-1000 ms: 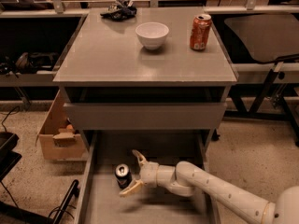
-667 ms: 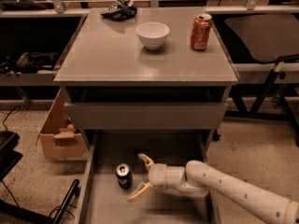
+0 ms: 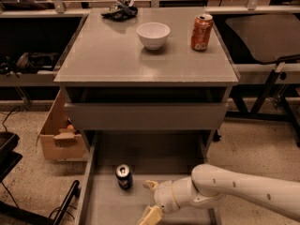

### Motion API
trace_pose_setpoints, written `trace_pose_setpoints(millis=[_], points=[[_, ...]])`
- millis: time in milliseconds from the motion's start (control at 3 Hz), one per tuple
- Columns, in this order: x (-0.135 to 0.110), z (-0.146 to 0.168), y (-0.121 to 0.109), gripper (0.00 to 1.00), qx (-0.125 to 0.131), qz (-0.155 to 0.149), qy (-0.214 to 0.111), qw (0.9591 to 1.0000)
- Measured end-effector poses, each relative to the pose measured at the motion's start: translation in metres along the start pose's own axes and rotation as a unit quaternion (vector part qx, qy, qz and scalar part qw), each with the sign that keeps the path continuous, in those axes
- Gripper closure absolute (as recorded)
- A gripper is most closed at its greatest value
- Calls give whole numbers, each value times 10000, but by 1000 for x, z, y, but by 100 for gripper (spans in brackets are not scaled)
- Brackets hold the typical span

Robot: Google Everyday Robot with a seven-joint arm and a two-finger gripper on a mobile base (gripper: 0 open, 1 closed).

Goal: Place pepsi can into middle drawer

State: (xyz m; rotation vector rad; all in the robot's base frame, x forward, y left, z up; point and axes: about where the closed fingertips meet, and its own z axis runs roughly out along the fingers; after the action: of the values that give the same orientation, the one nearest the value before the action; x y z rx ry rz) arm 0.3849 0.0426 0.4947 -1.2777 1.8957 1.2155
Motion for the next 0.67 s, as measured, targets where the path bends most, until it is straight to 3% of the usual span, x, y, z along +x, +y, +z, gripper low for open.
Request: trace_pose_setpoints(millis=[333,667], points=[[0,-18,41,0,104,505,675,9964],[-1,-35,58,0,664,665,1334,9866]])
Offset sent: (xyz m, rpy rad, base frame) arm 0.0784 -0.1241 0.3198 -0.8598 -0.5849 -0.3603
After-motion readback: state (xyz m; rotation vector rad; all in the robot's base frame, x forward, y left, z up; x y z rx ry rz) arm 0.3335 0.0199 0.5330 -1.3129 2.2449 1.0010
